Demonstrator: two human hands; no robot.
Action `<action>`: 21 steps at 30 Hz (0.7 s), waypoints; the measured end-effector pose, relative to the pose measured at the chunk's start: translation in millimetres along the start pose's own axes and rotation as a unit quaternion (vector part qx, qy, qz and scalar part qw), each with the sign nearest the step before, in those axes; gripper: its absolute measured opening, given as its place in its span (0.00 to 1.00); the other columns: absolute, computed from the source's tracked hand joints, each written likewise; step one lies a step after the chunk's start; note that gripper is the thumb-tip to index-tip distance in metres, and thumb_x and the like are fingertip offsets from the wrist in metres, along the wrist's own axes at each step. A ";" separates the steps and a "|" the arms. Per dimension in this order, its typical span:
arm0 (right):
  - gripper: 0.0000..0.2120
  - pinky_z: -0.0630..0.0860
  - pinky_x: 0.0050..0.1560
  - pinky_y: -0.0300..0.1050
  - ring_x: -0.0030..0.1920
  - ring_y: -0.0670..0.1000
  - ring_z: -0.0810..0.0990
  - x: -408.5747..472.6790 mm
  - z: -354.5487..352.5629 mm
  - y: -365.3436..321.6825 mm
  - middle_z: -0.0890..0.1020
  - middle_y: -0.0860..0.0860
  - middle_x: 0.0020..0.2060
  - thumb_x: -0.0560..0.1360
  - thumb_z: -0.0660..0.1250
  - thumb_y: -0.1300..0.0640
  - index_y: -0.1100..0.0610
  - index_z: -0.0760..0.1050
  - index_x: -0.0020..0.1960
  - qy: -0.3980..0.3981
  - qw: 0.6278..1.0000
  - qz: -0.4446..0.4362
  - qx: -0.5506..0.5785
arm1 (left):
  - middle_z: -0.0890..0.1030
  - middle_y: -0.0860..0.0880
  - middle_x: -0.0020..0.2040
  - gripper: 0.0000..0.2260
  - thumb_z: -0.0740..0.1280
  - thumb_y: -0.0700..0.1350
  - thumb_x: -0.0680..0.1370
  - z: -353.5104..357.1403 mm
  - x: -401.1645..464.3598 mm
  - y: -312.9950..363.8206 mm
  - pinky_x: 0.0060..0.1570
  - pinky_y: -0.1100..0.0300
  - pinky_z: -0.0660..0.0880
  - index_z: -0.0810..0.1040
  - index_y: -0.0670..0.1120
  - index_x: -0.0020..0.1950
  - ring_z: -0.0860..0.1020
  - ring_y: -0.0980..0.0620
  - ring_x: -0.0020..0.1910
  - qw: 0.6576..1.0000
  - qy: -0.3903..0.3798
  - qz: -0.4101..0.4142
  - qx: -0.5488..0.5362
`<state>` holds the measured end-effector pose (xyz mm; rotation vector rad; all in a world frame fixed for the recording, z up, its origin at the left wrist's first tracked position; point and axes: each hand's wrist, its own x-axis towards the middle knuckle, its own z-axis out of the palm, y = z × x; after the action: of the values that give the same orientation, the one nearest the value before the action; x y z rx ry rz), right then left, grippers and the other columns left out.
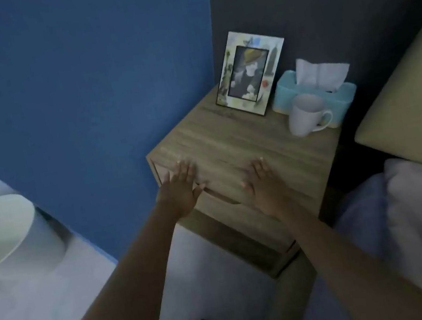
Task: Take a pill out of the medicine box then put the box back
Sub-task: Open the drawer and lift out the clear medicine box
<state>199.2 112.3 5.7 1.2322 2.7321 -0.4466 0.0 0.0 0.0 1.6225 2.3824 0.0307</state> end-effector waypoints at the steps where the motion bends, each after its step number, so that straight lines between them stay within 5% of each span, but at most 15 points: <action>1: 0.29 0.44 0.78 0.52 0.79 0.54 0.41 2.6 4.7 0.9 0.45 0.55 0.79 0.83 0.42 0.46 0.60 0.43 0.78 0.010 1.000 -0.002 -0.011 | 0.40 0.46 0.79 0.30 0.46 0.58 0.81 4.4 2.2 0.4 0.75 0.49 0.41 0.40 0.45 0.77 0.38 0.48 0.77 1.000 0.015 0.001 0.005; 8: 0.28 0.45 0.78 0.54 0.79 0.52 0.44 12.0 28.3 12.1 0.49 0.53 0.79 0.82 0.43 0.46 0.58 0.46 0.78 0.077 0.997 -0.017 -0.018 | 0.42 0.45 0.79 0.30 0.48 0.56 0.82 56.3 0.1 25.2 0.75 0.50 0.42 0.41 0.42 0.78 0.39 0.46 0.78 0.963 0.153 -0.123 -0.184; 16: 0.28 0.44 0.78 0.52 0.79 0.52 0.45 18.6 35.2 15.9 0.50 0.54 0.79 0.82 0.44 0.47 0.59 0.47 0.78 0.093 0.995 -0.019 -0.031 | 0.49 0.40 0.79 0.30 0.53 0.52 0.82 98.2 21.2 70.5 0.76 0.50 0.46 0.47 0.37 0.77 0.46 0.44 0.78 0.784 0.165 -0.252 -0.542; 21: 0.28 0.44 0.78 0.52 0.79 0.51 0.45 17.6 35.3 17.0 0.50 0.54 0.79 0.82 0.43 0.46 0.58 0.47 0.78 0.095 0.995 -0.024 -0.018 | 0.57 0.39 0.77 0.28 0.53 0.51 0.82 97.6 31.6 75.9 0.74 0.44 0.57 0.47 0.39 0.76 0.59 0.41 0.75 0.737 0.173 -0.259 -0.600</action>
<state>199.6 124.6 -35.5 1.2645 2.9182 -0.2964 80.2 45.3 -88.3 0.3186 2.0372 1.5000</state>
